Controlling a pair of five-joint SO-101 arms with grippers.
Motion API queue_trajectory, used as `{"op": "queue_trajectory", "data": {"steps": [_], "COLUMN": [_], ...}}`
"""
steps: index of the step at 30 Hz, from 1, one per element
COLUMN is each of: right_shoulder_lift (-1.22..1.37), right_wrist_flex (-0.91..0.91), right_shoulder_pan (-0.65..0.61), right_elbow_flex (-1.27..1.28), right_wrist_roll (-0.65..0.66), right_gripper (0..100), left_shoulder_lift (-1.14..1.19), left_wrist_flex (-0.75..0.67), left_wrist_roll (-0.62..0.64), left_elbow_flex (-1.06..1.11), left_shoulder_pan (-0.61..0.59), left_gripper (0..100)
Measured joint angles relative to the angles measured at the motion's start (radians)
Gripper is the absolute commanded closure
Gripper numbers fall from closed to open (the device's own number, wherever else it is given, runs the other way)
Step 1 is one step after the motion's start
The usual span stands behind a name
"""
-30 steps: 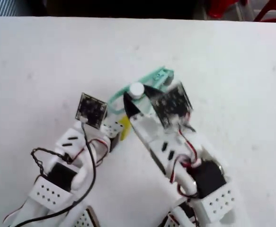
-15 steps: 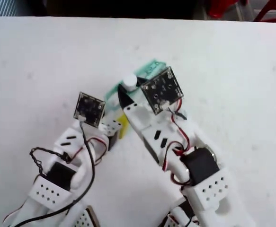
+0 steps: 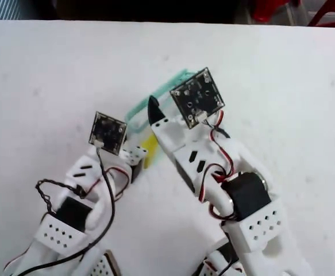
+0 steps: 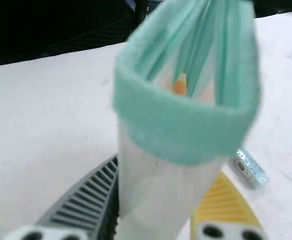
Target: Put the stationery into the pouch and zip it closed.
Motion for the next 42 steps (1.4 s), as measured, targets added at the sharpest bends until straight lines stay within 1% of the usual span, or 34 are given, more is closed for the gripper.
{"op": "queue_trajectory", "data": {"steps": [3,5,6,7,9,10,12,13,15,17,19,21,23,24,26,27,28,29,31,32,35,36,38,41,42], "right_shoulder_lift": [0.0,0.0,0.0,0.0,0.0,0.0,0.0,0.0,0.0,0.0,0.0,0.002,0.005,0.005,0.005,0.005,0.005,0.006,0.006,0.006,0.006,0.006,0.023,0.103,0.146], "right_wrist_flex": [0.025,0.061,0.086,0.112,0.166,0.187,0.221,0.239,0.279,0.313,0.325,0.318,0.281,0.25,0.178,0.146,0.129,0.12,0.104,0.097,0.066,0.048,0.012,-0.028,-0.04], "right_shoulder_pan": [0.005,0.034,0.055,0.08,0.146,0.189,0.275,0.316,0.394,0.446,0.483,0.516,0.526,0.526,0.523,0.523,0.523,0.525,0.528,0.526,0.514,0.502,0.474,0.482,0.477], "right_elbow_flex": [-0.037,-0.071,-0.095,-0.12,-0.176,-0.196,-0.216,-0.216,-0.212,-0.183,-0.121,-0.032,0.077,0.135,0.241,0.29,0.325,0.348,0.382,0.397,0.434,0.453,0.485,0.486,0.483], "right_wrist_roll": [0.0,0.0,0.0,0.0,0.0,0.002,0.002,0.002,0.002,0.002,0.002,0.002,0.002,0.002,0.002,0.002,0.002,0.002,0.002,0.002,0.003,0.003,0.003,0.003,0.003], "right_gripper": [73.0,73.4,76.2,81.8,98.0,99.0,90.8,88.9,89.2,91.6,93.6,93.8,91.6,89.6,85.9,84.9,84.4,84.4,84.0,82.6,75.4,74.6,76.5,81.1,82.2], "left_shoulder_lift": [0.0,0.0,0.0,0.0,0.0,0.0,0.0,0.0,0.0,0.0,0.0,-0.006,-0.02,-0.026,-0.038,-0.048,-0.057,-0.064,-0.078,-0.084,-0.101,-0.107,-0.114,-0.114,-0.114], "left_wrist_flex": [0.0,0.0,0.0,0.0,0.0,0.0,0.0,0.0,0.0,0.0,0.005,0.032,0.038,0.038,0.04,0.035,0.026,0.014,-0.014,-0.025,-0.031,-0.031,-0.031,-0.031,-0.031], "left_wrist_roll": [0.0,0.0,0.0,0.0,0.0,0.0,0.0,0.0,0.003,0.025,0.026,-0.005,-0.015,0.0,0.032,0.023,0.008,0.003,0.017,0.011,0.009,0.018,0.018,0.023,0.032], "left_elbow_flex": [0.0,0.0,0.0,0.0,0.0,0.0,0.0,0.0,0.0,0.0,0.0,-0.006,-0.012,-0.012,-0.011,-0.011,-0.011,-0.005,0.025,0.029,0.037,0.046,0.048,0.048,0.048], "left_shoulder_pan": [0.0,0.0,0.0,0.0,0.0,0.0,0.0,-0.003,-0.029,-0.037,0.011,0.038,0.003,-0.026,-0.035,-0.034,-0.058,-0.087,-0.086,-0.075,-0.095,-0.091,-0.066,-0.097,-0.087], "left_gripper": [80,80,80,80,80,80,80,80,80,80,80,80,80,80,80,80,80,80,80,80,80,80,80,80,80]}}
